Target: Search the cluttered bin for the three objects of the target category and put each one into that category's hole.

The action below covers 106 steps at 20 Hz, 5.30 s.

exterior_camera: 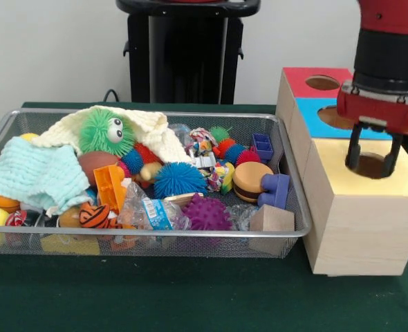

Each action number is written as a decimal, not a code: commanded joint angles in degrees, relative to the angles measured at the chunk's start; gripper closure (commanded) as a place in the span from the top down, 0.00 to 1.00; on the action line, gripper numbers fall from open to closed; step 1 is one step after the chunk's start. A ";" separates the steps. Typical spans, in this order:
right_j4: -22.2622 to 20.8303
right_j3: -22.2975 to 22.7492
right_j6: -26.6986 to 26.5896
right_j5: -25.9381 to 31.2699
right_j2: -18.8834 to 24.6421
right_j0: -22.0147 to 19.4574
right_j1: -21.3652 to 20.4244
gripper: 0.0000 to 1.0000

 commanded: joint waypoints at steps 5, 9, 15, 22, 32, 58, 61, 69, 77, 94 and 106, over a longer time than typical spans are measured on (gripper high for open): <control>-2.02 -1.74 11.35 12.38 -2.75 0.79 -1.74 1.00; -1.98 0.45 8.38 7.95 -0.03 -1.42 -1.61 1.00; -2.23 1.27 7.20 5.60 1.79 -2.64 -1.38 1.00; -6.30 1.56 3.00 6.46 -0.06 -3.46 -2.73 1.00; -19.12 5.85 -6.86 13.15 -3.24 -8.32 -11.78 1.00; -31.85 24.16 10.51 -26.80 3.21 -18.39 -3.96 1.00; -31.35 24.71 10.06 -28.17 4.22 -19.40 -3.46 1.00; -29.44 27.31 10.63 -28.75 6.38 -20.63 -3.28 1.00; -25.78 30.54 13.21 -27.19 7.15 -18.60 -5.43 1.00; -25.49 33.11 13.61 -30.77 12.48 -24.87 -2.33 1.00; -24.23 34.83 13.12 -29.39 12.03 -26.43 -0.88 1.00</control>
